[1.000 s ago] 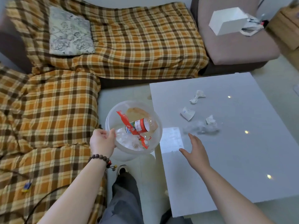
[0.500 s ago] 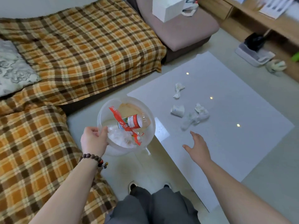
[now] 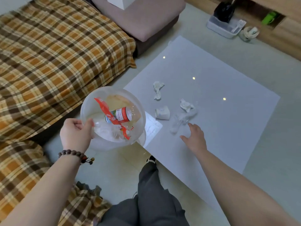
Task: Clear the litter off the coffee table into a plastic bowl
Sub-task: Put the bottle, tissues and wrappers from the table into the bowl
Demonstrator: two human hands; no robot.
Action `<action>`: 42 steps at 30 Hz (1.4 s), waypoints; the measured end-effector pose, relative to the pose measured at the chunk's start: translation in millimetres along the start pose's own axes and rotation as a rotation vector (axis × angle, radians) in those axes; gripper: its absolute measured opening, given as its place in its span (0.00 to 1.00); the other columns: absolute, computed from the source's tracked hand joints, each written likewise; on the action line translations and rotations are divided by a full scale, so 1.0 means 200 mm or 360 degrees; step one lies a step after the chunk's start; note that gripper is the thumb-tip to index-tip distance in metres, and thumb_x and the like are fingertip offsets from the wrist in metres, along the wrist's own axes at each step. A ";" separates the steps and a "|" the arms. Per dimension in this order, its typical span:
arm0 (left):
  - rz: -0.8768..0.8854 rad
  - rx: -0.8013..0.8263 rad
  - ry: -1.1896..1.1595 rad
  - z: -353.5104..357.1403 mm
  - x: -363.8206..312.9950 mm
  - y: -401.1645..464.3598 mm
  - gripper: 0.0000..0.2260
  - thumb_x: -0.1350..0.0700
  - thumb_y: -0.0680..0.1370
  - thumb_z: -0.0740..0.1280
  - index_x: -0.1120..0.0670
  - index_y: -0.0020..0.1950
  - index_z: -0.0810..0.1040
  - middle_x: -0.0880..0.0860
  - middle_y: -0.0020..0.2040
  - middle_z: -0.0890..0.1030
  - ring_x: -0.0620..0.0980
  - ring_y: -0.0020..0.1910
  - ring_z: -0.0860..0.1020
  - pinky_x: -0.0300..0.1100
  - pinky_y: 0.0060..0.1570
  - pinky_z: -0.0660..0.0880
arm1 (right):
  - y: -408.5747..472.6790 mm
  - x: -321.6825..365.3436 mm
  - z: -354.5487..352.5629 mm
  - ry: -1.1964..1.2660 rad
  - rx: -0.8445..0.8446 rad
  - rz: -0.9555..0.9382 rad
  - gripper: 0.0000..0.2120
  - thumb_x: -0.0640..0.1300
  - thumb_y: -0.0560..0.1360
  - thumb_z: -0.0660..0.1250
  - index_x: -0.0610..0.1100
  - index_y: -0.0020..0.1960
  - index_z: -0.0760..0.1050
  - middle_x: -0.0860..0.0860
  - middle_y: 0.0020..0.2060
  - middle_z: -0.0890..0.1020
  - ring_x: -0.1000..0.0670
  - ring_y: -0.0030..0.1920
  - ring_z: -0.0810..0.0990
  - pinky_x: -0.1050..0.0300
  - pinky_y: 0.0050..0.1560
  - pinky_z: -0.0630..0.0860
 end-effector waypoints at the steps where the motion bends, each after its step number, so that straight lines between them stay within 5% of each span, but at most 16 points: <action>1: 0.0035 0.0000 0.0011 0.03 -0.06 0.05 0.16 0.49 0.76 0.67 0.63 0.50 0.78 0.61 0.38 0.83 0.51 0.36 0.77 0.39 0.33 0.68 | 0.07 0.01 0.00 -0.0003 -0.0018 0.0001 0.34 0.51 0.74 0.69 0.47 0.75 0.58 0.43 0.76 0.59 0.41 0.75 0.57 0.45 0.69 0.64; 12: 0.0173 -0.0057 0.0058 0.32 -0.38 0.41 0.20 0.41 0.73 0.67 0.58 0.48 0.78 0.51 0.34 0.79 0.46 0.32 0.76 0.39 0.33 0.71 | 0.64 0.03 0.09 -0.0159 0.0067 0.0074 0.34 0.51 0.72 0.70 0.47 0.74 0.60 0.40 0.74 0.59 0.40 0.73 0.59 0.46 0.68 0.66; 18: 0.0243 0.0016 0.0054 0.42 -0.45 0.51 0.17 0.44 0.75 0.68 0.59 0.50 0.77 0.53 0.36 0.81 0.48 0.33 0.79 0.36 0.33 0.71 | 0.70 0.04 0.13 -0.0218 0.0022 0.0141 0.14 0.39 0.77 0.59 0.41 0.61 0.73 0.39 0.57 0.76 0.38 0.59 0.74 0.48 0.52 0.73; 22: 0.0265 0.0090 0.0094 0.49 -0.51 0.54 0.15 0.47 0.76 0.68 0.59 0.49 0.77 0.54 0.37 0.79 0.48 0.34 0.76 0.34 0.32 0.67 | 0.61 0.23 -0.10 0.0165 -0.0266 0.0055 0.13 0.40 0.76 0.64 0.40 0.59 0.76 0.39 0.52 0.80 0.38 0.54 0.77 0.48 0.51 0.74; 27: 0.0268 0.0144 0.0034 0.53 -0.57 0.57 0.11 0.50 0.76 0.70 0.57 0.47 0.74 0.48 0.34 0.74 0.44 0.32 0.72 0.35 0.32 0.67 | 0.37 0.81 -0.45 0.0821 -0.0562 -0.0435 0.12 0.41 0.72 0.70 0.43 0.56 0.78 0.52 0.45 0.79 0.55 0.43 0.75 0.60 0.49 0.75; 32: 0.0292 0.0284 -0.0045 0.56 -0.63 0.57 0.11 0.50 0.76 0.70 0.57 0.48 0.74 0.50 0.35 0.75 0.48 0.34 0.73 0.38 0.35 0.71 | 0.21 1.41 -0.49 0.0970 -0.0467 -0.0812 0.14 0.41 0.70 0.73 0.43 0.56 0.79 0.48 0.50 0.81 0.55 0.47 0.76 0.78 0.47 0.67; 35: 0.0308 0.0326 -0.0041 0.56 -0.66 0.59 0.11 0.51 0.76 0.69 0.58 0.49 0.74 0.54 0.38 0.78 0.51 0.36 0.75 0.39 0.35 0.71 | 0.21 1.60 -0.35 0.0839 -0.0168 -0.0853 0.20 0.45 0.72 0.72 0.45 0.63 0.76 0.48 0.58 0.79 0.48 0.57 0.76 0.61 0.58 0.73; 37: 0.0298 0.0327 -0.0042 0.56 -0.67 0.61 0.12 0.50 0.76 0.69 0.59 0.49 0.75 0.58 0.40 0.80 0.53 0.38 0.77 0.39 0.35 0.71 | 0.23 1.61 -0.29 0.0769 -0.0089 -0.0884 0.25 0.47 0.71 0.73 0.45 0.67 0.72 0.48 0.63 0.77 0.48 0.63 0.73 0.54 0.65 0.70; 42: 0.0240 0.0303 -0.0043 0.57 -0.66 0.66 0.15 0.47 0.76 0.68 0.59 0.51 0.75 0.61 0.43 0.82 0.53 0.40 0.78 0.42 0.37 0.71 | 0.42 1.12 -0.36 0.0770 -0.0412 -0.0550 0.24 0.49 0.72 0.72 0.47 0.66 0.72 0.46 0.65 0.73 0.50 0.66 0.69 0.75 0.60 0.58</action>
Point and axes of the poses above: each hand's wrist, its own y-axis towards the middle knuckle, its own z-axis out of the palm, x = y × z, the point moved 10 cm from there along y, towards the middle knuckle
